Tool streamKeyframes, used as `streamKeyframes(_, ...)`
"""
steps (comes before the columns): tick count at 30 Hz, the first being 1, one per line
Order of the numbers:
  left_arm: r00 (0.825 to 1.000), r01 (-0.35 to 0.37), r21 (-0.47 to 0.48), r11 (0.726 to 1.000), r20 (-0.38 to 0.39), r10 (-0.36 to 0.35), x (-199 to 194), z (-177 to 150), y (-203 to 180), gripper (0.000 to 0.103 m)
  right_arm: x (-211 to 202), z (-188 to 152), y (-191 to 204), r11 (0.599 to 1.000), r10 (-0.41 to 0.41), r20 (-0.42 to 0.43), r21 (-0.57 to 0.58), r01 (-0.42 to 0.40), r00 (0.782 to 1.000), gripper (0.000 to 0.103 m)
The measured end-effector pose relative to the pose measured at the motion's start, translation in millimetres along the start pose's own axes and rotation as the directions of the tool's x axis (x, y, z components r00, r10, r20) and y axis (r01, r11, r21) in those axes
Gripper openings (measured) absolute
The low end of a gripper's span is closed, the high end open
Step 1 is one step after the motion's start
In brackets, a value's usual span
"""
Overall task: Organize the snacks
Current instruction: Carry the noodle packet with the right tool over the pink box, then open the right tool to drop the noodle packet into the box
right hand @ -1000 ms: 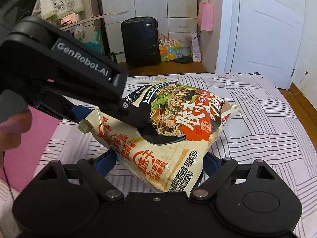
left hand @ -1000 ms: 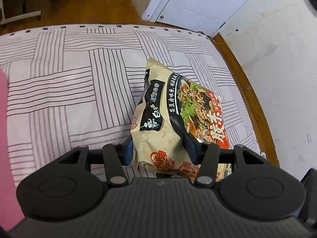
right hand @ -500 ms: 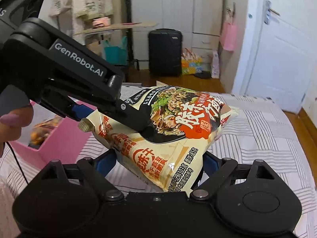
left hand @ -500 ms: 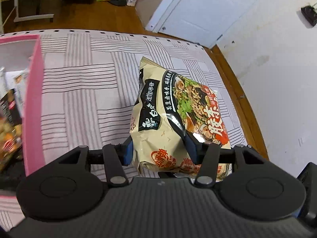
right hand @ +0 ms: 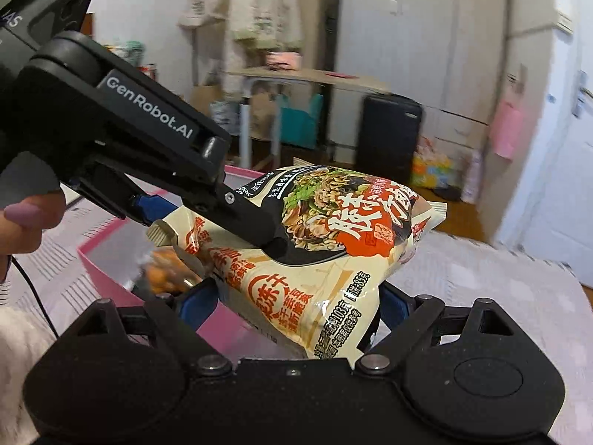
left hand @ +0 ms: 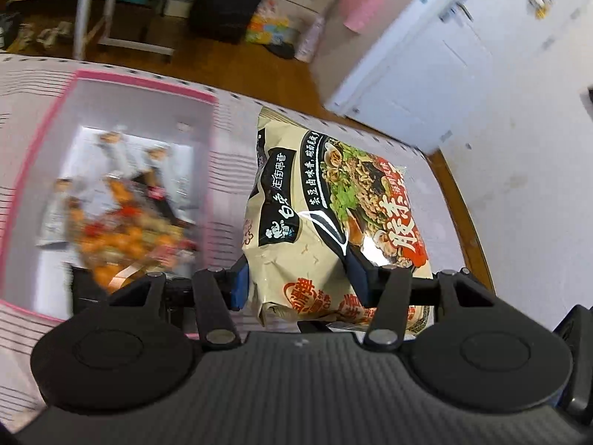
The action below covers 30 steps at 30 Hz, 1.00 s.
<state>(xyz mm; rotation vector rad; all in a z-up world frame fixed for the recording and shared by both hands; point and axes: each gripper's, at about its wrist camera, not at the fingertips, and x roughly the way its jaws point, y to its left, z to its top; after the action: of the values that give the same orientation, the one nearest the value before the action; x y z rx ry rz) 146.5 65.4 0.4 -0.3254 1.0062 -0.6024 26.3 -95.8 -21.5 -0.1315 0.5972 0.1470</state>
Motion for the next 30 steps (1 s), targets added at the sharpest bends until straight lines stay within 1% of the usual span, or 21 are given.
streamKeyframes(2, 0.999, -0.021, -0.026, 0.999, 0.033, 0.021, -13.2, 3.5, 19.5, 0.051, 11.3, 9.4, 12.6, 0.999, 0.034, 0.015, -0.032, -0.034, 0.999, 0.092)
streamKeyframes(5, 0.995, -0.074, -0.066, 0.995, 0.057, 0.078, -25.5, 8.7, 44.9, 0.051, 29.9, 18.1, 34.8, 0.995, 0.088, 0.028, -0.048, -0.086, 0.996, 0.092)
streamKeyframes(8, 0.991, -0.119, -0.091, 0.989, 0.057, 0.125, -27.8, 17.8, 67.2, 0.051, 47.4, 24.3, 47.2, 0.99, 0.134, 0.027, -0.051, -0.132, 0.991, 0.092)
streamKeyframes(11, 0.988, -0.135, -0.124, 0.983, 0.064, 0.144, -27.7, 27.2, 87.4, 0.052, 66.4, 34.8, 53.5, 0.982, 0.18, 0.014, -0.069, -0.178, 0.984, 0.092)
streamKeyframes(13, 0.987, -0.13, -0.142, 0.981, 0.071, 0.141, -19.4, 32.9, 101.3, 0.052, 82.6, 43.5, 56.2, 0.978, 0.186, -0.01, -0.094, -0.186, 0.983, 0.092)
streamKeyframes(15, 0.987, -0.129, -0.155, 0.979, 0.072, 0.142, -5.3, 39.1, 114.1, 0.052, 99.8, 49.6, 55.9, 0.978, 0.181, -0.041, -0.095, -0.185, 0.983, 0.092)
streamKeyframes(17, 0.983, -0.163, -0.163, 0.973, 0.056, 0.174, 5.6, 42.5, 118.8, 0.052, 120.1, 54.6, 53.9, 0.973, 0.216, -0.091, -0.068, -0.222, 0.972, 0.092)
streamKeyframes(18, 0.982, -0.17, -0.166, 0.971, 0.058, 0.182, 8.8, 44.9, 123.0, 0.052, 128.2, 55.5, 51.7, 0.972, 0.226, -0.1, -0.05, -0.231, 0.969, 0.092)
streamKeyframes(20, 0.976, -0.197, -0.176, 0.965, 0.056, 0.209, 16.1, 48.5, 127.6, 0.052, 142.6, 57.7, 52.3, 0.968, 0.239, -0.111, -0.05, -0.245, 0.965, 0.092)
streamKeyframes(22, 0.973, -0.208, -0.17, 0.963, 0.067, 0.221, 22.6, 50.9, 131.6, 0.052, 152.5, 58.6, 52.0, 0.968, 0.239, -0.12, -0.044, -0.246, 0.964, 0.092)
streamKeyframes(24, 0.973, -0.209, -0.183, 0.961, 0.062, 0.223, 33.0, 53.7, 137.5, 0.053, 163.2, 60.0, 51.7, 0.971, 0.227, -0.148, -0.036, -0.234, 0.963, 0.092)
streamKeyframes(27, 0.974, -0.211, -0.224, 0.952, 0.032, 0.223, 47.8, 54.6, 147.7, 0.053, 178.0, 58.8, 53.3, 0.975, 0.212, -0.185, -0.031, -0.222, 0.959, 0.092)
streamKeyframes(29, 0.977, -0.206, -0.269, 0.941, -0.009, 0.211, 56.2, 52.1, 157.0, 0.053, 182.3, 55.7, 54.3, 0.977, 0.199, -0.213, -0.033, -0.211, 0.956, 0.092)
streamKeyframes(30, 0.977, -0.207, -0.285, 0.936, -0.016, 0.211, 58.2, 49.9, 159.9, 0.053, 180.8, 54.2, 55.1, 0.977, 0.193, -0.223, -0.044, -0.207, 0.956, 0.092)
